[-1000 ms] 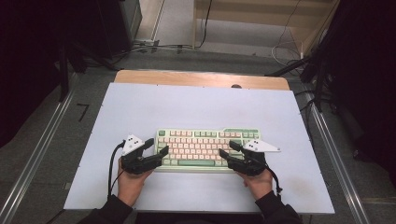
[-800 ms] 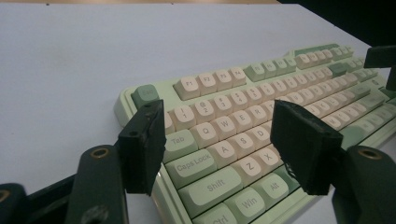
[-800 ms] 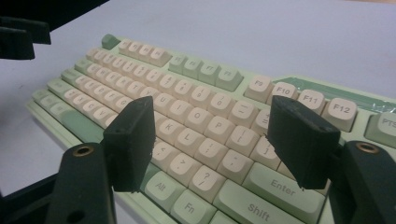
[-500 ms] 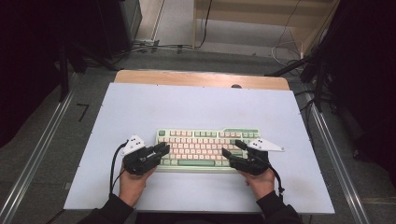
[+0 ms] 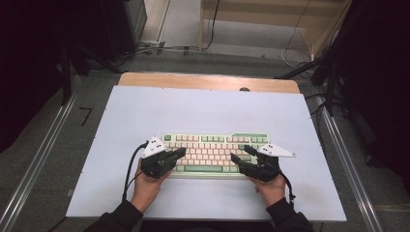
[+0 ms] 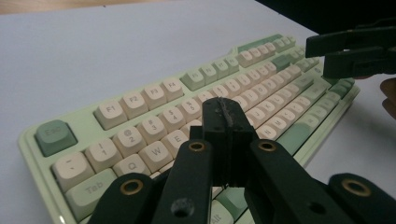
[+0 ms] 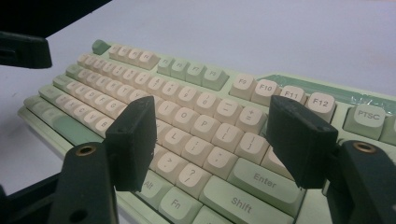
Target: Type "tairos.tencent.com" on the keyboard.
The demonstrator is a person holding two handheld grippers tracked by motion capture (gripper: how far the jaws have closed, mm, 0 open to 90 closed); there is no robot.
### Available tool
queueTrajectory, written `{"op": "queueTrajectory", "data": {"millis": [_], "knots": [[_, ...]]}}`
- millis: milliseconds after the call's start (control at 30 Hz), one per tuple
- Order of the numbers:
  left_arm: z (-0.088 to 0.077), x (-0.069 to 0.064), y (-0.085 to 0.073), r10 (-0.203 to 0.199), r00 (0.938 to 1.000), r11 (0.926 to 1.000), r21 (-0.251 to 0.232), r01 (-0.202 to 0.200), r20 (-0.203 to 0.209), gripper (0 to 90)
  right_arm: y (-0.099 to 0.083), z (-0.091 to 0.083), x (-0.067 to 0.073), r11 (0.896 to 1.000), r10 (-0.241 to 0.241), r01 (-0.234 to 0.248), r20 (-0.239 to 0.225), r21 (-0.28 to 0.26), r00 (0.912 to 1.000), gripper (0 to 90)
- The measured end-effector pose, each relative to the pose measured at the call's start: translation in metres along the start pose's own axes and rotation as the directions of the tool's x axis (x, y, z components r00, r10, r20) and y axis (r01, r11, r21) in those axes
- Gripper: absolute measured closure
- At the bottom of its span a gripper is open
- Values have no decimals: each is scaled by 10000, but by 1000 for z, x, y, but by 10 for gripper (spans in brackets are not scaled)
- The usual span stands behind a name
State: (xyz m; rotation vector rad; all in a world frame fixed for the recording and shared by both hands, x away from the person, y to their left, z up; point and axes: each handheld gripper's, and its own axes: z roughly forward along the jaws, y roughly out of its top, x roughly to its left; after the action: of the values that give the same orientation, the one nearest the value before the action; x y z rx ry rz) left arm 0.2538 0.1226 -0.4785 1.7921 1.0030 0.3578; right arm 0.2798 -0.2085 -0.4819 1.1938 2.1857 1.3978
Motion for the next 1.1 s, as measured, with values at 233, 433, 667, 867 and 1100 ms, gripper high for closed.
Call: {"op": "queueTrajectory", "data": {"millis": [233, 433, 667, 867, 1100], "knots": [[7, -4, -2, 223, 9997, 9990, 388, -224, 45, 900, -1, 1, 0, 10000, 8, -8, 4, 36, 10000, 318], [14, -8, -5, 361, 9993, 9960, 808, -371, 138, 900, -1, 2, 1, 9999, -17, 17, -18, 104, 10000, 319], [19, -10, -7, 504, 9987, 9926, 1104, -512, 103, 900, -1, 2, 1, 9999, 11, -11, -29, 115, 10000, 319], [21, -11, -8, 573, 9983, 9906, 1240, -579, 85, 900, -1, 2, 1, 9999, 26, -25, -42, 97, 10000, 320], [23, -10, -10, 604, 9982, 9883, 1403, -607, 64, 900, -2, 3, 1, 9999, 30, -29, -54, 167, 10000, 320]]}}
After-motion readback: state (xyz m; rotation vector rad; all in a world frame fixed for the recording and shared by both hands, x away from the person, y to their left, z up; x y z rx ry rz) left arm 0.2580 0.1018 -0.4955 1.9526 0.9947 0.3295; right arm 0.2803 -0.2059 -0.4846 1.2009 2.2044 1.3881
